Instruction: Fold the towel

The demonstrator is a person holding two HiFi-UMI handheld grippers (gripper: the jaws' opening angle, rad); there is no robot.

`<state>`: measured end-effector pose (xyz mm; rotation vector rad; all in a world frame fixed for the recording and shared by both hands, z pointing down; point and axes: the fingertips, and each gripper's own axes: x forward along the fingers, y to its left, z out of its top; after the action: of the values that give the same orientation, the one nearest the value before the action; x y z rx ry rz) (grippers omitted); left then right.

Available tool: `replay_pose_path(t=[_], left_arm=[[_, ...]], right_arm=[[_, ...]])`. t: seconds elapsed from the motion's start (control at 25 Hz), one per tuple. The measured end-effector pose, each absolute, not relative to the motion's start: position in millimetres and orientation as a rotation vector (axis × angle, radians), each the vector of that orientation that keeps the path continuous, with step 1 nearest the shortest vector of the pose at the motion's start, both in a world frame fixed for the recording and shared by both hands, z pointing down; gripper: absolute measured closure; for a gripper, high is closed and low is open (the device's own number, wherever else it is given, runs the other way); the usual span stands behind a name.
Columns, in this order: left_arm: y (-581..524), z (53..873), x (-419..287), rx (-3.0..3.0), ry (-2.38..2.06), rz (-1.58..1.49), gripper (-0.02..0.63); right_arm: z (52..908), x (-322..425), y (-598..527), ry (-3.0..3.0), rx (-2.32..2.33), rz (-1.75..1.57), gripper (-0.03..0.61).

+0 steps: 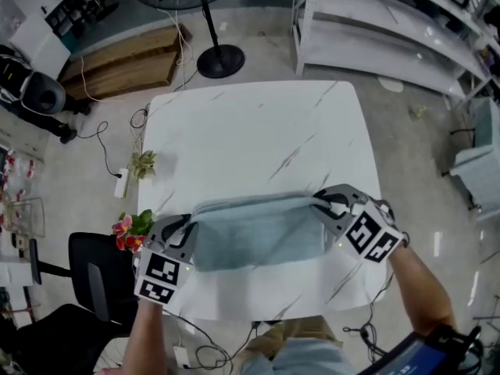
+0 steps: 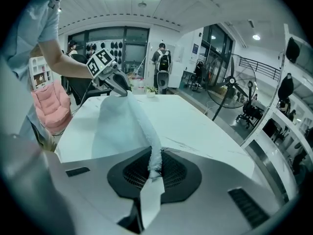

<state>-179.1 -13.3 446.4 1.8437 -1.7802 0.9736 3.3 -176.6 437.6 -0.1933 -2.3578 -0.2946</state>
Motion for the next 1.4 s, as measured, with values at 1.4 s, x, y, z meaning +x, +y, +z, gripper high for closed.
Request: replay_pose_path(t=[1.4], left_arm=[[-55.9,489.9,-206.0,1.666,-1.817,0.858,0.513]], right_arm=[[504.6,-8.2,-204.5,-2.282,-0.216,-0.162,0.487]])
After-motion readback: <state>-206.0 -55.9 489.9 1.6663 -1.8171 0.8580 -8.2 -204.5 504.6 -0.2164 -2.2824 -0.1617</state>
